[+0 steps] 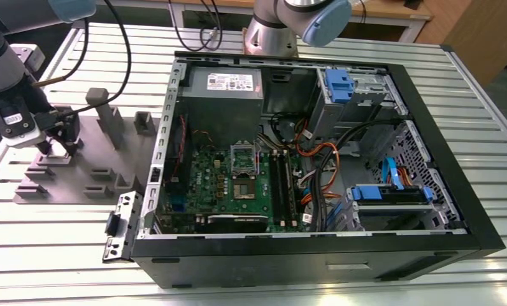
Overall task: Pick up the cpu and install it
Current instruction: 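Pick up the cpu and move it towards the insertion slot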
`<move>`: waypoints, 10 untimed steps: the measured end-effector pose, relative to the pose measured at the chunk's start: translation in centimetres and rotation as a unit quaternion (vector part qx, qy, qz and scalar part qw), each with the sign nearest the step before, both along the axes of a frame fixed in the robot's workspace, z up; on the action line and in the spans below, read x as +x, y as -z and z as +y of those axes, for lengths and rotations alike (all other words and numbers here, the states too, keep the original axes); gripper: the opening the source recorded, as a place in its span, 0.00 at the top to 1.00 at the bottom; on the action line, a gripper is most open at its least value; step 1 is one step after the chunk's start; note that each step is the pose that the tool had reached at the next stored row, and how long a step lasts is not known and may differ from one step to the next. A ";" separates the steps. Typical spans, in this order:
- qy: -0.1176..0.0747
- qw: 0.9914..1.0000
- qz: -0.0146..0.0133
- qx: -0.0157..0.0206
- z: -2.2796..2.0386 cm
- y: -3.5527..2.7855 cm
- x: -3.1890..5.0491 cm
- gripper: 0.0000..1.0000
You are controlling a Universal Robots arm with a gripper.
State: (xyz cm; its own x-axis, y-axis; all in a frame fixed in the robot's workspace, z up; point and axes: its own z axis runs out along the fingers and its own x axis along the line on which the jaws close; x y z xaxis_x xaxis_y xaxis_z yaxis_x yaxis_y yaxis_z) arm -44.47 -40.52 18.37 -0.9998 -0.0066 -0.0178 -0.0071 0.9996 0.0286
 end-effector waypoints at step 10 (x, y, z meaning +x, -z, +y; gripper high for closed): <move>0.000 1.000 0.000 0.000 0.00 0.00 -0.01 0.53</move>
State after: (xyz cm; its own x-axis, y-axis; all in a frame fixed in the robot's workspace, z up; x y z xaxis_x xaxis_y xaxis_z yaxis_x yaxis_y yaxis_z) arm -44.48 -40.53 18.37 -0.9998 -0.0067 -0.0178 -0.0072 0.9996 0.0286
